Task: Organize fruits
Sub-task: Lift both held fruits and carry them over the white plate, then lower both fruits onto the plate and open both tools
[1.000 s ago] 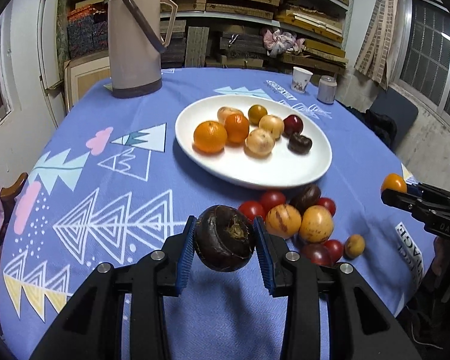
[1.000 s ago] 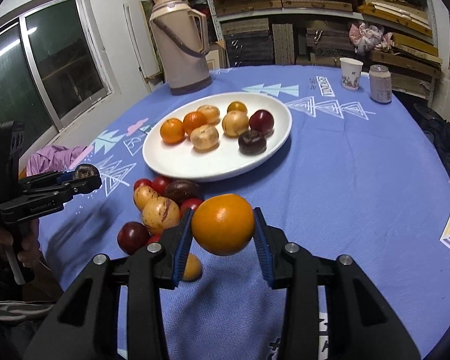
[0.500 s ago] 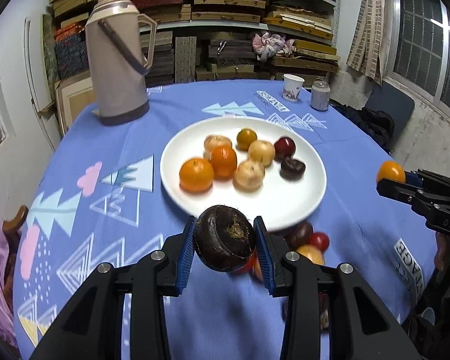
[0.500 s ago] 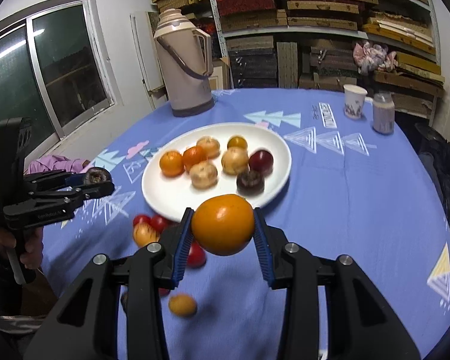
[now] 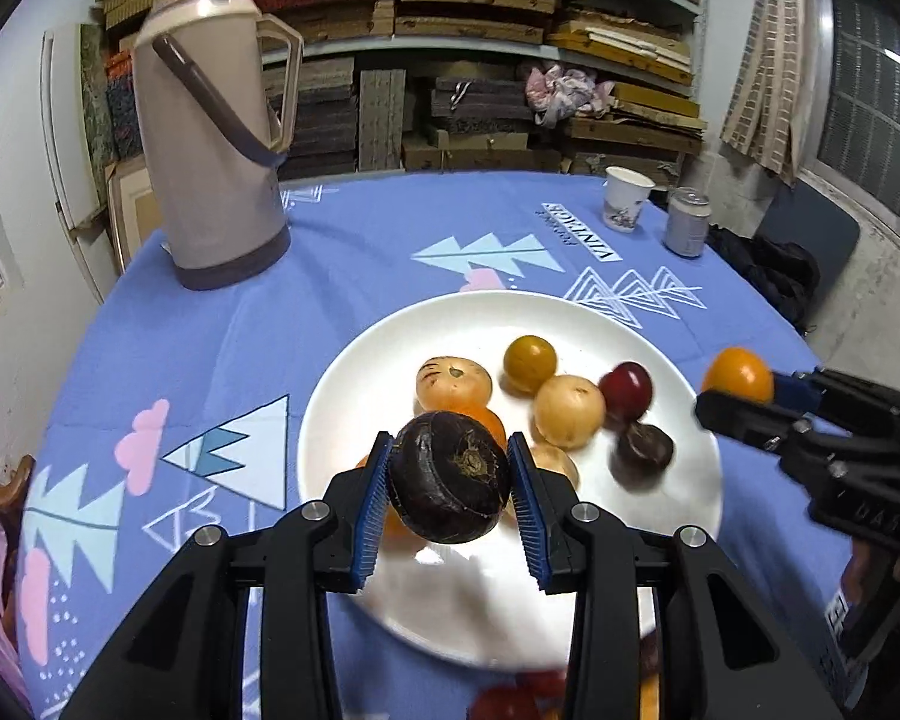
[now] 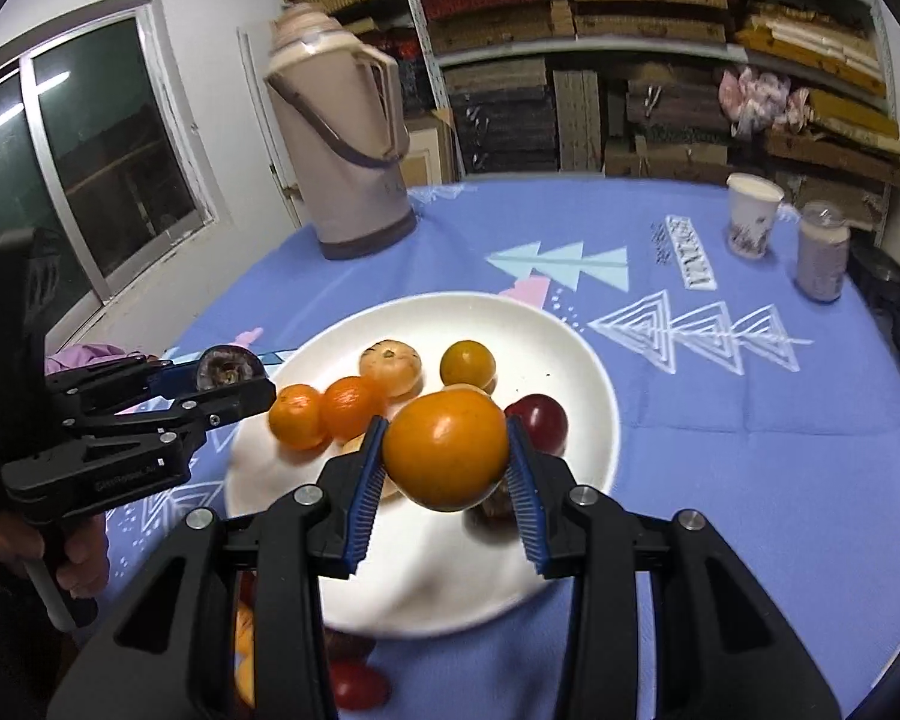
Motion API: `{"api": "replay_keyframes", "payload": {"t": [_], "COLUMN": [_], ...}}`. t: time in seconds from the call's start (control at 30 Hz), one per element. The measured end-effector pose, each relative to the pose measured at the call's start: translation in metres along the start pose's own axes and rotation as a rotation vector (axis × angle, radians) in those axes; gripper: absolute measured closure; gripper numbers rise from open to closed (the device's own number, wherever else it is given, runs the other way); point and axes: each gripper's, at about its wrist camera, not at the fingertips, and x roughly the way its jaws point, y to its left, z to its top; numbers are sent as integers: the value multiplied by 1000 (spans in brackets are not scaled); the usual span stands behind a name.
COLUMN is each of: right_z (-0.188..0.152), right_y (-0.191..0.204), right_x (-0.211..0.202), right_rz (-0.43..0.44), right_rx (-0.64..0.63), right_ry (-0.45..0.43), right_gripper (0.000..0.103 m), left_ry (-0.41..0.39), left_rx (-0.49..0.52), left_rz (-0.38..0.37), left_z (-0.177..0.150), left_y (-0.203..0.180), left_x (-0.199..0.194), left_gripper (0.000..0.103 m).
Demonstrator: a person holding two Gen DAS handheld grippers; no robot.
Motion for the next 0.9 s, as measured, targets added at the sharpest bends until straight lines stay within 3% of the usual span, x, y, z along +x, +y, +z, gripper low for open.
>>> {"api": "replay_keyframes", "payload": {"t": [0.2,0.47,0.53,0.6,0.7,0.77,0.9], "right_z": [-4,-10,-11,-12,-12,-12,-10], "right_y": [-12,-19,-19,-18,-17,-18,-23], "right_x": [42,56,60,61,59,56,47], "right_rz": [17,27,48,57,65,69,78], "right_rx": [49,32,36,32,31,42,69], "right_ry": [51,75,76,74,64,47,11], "right_gripper": [65,65,64,61,50,47,42], "left_ry": [28,24,28,56,80,81,67], "left_rx": [-20,-5,-11,-21,-46,-62,-75], "left_rz": [1,-5,-3,26,8,0,9], "left_z": [9,13,12,11,11,11,6], "left_y": [4,1,2,4,8,10,12], "left_x": [29,48,51,55,55,51,39], "left_gripper": [65,63,56,26,23,17,17]}}
